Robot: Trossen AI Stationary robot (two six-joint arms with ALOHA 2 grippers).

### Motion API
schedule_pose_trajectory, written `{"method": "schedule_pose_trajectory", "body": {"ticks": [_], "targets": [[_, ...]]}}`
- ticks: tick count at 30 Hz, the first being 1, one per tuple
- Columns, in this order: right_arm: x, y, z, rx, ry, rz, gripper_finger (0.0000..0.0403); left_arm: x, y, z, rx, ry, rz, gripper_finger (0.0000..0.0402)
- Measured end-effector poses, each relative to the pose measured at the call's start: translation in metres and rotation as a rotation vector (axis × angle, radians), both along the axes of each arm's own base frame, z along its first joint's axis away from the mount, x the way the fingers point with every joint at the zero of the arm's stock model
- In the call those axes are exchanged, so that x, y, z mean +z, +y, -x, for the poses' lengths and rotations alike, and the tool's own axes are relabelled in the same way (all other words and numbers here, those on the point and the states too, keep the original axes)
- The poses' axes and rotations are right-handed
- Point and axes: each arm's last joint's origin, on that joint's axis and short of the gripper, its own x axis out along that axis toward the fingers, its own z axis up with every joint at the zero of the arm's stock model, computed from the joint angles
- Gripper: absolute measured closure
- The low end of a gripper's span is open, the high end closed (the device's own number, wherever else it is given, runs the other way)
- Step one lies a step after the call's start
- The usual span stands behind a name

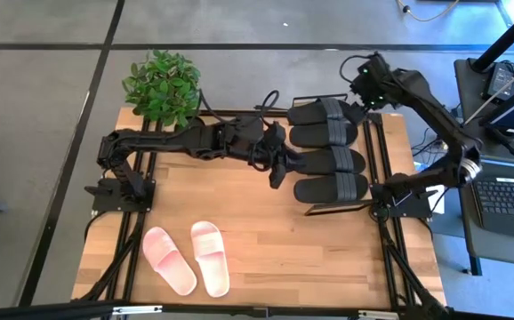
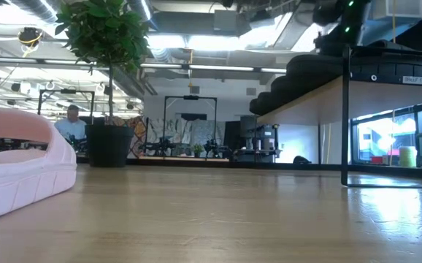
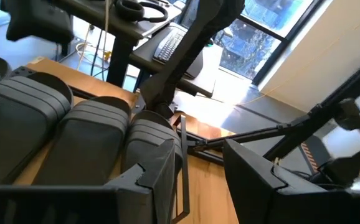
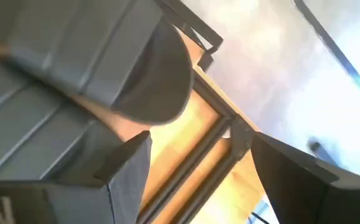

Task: Pick and place slides into the shelf
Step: Put the pink slide under the shelf

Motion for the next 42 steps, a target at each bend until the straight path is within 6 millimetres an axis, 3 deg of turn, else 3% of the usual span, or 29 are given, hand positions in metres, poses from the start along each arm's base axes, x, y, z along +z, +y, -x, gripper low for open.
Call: {"method": "schedule_pose_trajectory", "body": {"ticks": [8,13,19,27,34,42], "targets": [[0.035,0.059,0.02,0.205,-0.364,-0.069,0.0128,-0.001,-0.023,0.015,-0.088,0.112,-0.081,0.0273],[0.054,0.102,0.031,0.418,-0.59,-0.122,0.0128,0.001,-0.061,0.03,-0.221,0.168,-0.197,0.0273],[0.063,0.133,0.042,0.53,-0.686,-0.136,0.0128,0.006,-0.11,0.046,-0.186,0.171,-0.119,0.0273],[0.065,0.137,0.038,0.597,-0.707,-0.124,0.0128,-0.004,-0.183,0.072,-0.11,0.193,-0.414,0.0273],[0.045,0.129,0.022,0.612,-0.694,-0.148,0.0128,-0.026,-0.24,0.09,-0.042,0.203,-0.408,0.0273],[0.018,0.123,0.015,0.587,-0.641,-0.216,0.0128,-0.066,-0.271,0.099,-0.058,0.351,-0.437,0.0273]]}}
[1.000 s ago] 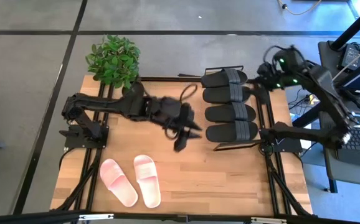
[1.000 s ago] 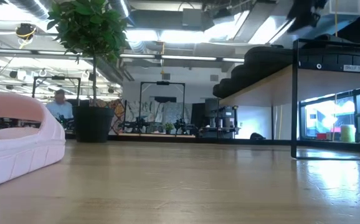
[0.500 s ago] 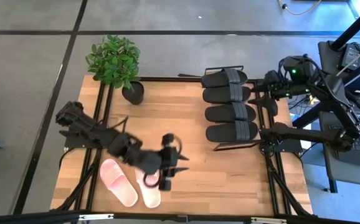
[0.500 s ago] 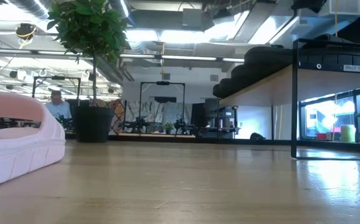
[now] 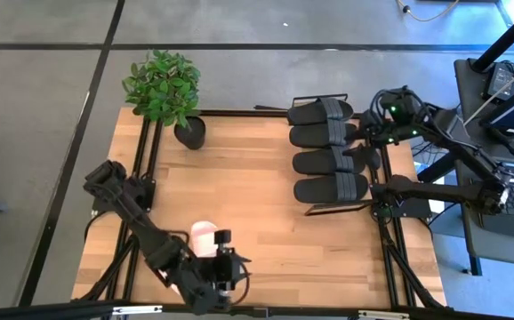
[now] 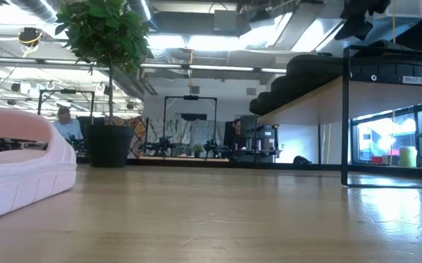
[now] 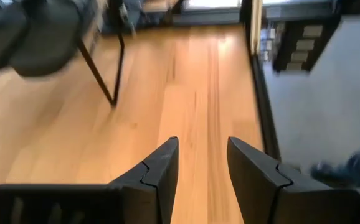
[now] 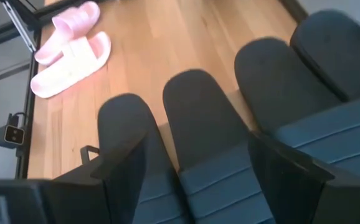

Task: Pick and place slides into the shelf
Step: Put the pink slide under the shelf

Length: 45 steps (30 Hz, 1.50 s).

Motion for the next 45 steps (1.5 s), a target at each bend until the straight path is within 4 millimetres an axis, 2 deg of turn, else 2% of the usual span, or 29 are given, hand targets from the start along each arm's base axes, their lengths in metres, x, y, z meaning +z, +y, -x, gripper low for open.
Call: {"method": "schedule_pose_trajectory", "body": {"ticks": [5,12,17,21,27,31,38,45], "targets": [[0.0,0.0,0.0,0.0,-0.012,0.01,0.0128,-0.022,-0.005,0.013,0.048,0.181,0.052,0.0273],[0.018,0.005,0.007,0.0,-0.08,0.059,0.0128,-0.034,0.001,0.035,0.169,0.455,0.171,0.0273],[0.024,0.007,0.009,-0.001,-0.124,0.088,0.0128,-0.053,0.007,0.033,0.234,0.623,0.129,0.0273],[0.025,0.006,0.008,-0.013,-0.131,0.077,0.0128,-0.079,0.001,0.026,0.245,0.734,0.088,0.0273],[0.026,0.005,0.008,-0.014,-0.146,0.086,0.0128,-0.119,-0.008,0.017,0.327,0.816,0.026,0.0273],[0.027,0.005,0.007,-0.017,-0.158,0.092,0.0128,-0.136,-0.006,0.012,0.416,0.856,0.035,0.0273],[0.028,0.005,0.006,-0.03,-0.169,0.08,0.0128,-0.141,-0.004,0.008,0.421,0.865,0.023,0.0273],[0.028,0.005,0.006,-0.031,-0.169,0.079,0.0128,-0.131,-0.014,0.013,0.342,0.782,-0.038,0.0273]]}}
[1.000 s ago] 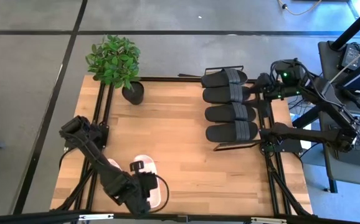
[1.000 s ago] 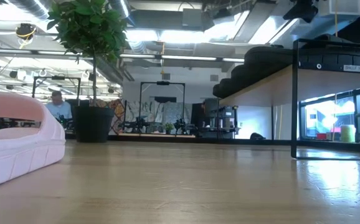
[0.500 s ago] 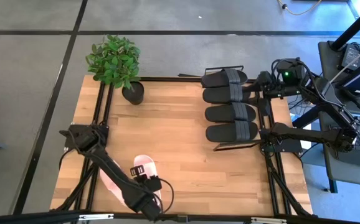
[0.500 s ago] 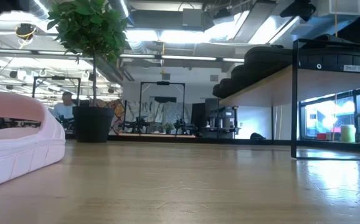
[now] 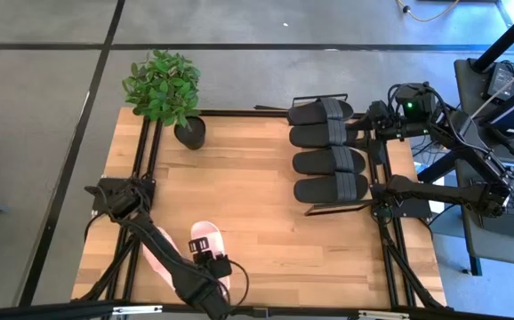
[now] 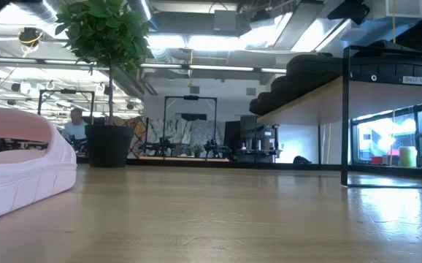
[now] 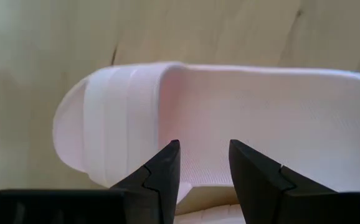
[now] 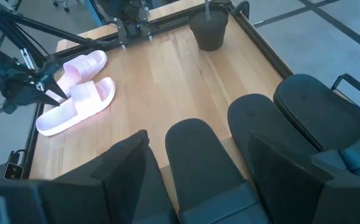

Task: Pick and place slides into the shelf
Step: Put the pink slide under the shelf

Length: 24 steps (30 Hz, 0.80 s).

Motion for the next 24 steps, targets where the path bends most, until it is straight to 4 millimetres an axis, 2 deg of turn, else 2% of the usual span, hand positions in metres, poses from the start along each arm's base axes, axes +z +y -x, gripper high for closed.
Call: {"method": "schedule_pose_trajectory", "body": {"ticks": [5,14,24], "targets": [[0.0,0.0,0.0,0.001,0.0,0.002,0.0128,0.008,-0.005,0.001,-0.027,-0.066,-0.039,0.0273],[0.0,0.0,0.0,0.014,0.004,0.025,0.0128,0.01,0.007,0.005,-0.017,0.014,-0.121,0.0273],[0.0,0.0,0.0,0.015,0.004,0.026,0.0128,-0.009,0.014,0.006,-0.061,0.106,-0.109,0.0273]]}}
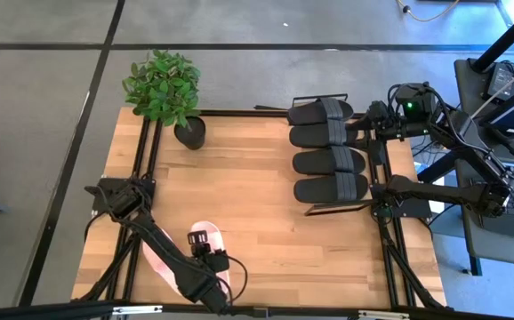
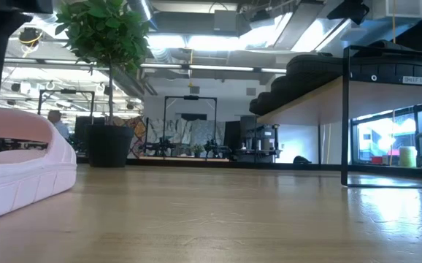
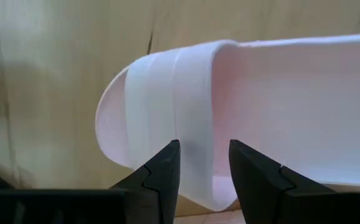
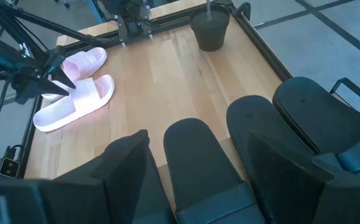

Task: Pick and place slides into the shelf
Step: Put the pink slide under the shelf

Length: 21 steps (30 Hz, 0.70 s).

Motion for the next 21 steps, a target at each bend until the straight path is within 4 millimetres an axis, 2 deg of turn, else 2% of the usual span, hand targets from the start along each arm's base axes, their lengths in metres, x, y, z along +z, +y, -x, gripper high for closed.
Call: {"method": "schedule_pose_trajectory", "body": {"ticks": [7,21], "targets": [[0.0,0.0,0.0,0.0,0.0,0.0,0.0128,-0.011,0.008,0.002,0.011,0.029,-0.029,0.0273],[0.0,0.0,0.0,-0.002,0.0,-0.004,0.0128,-0.012,0.019,-0.012,0.046,-0.005,-0.021,0.0273]]}}
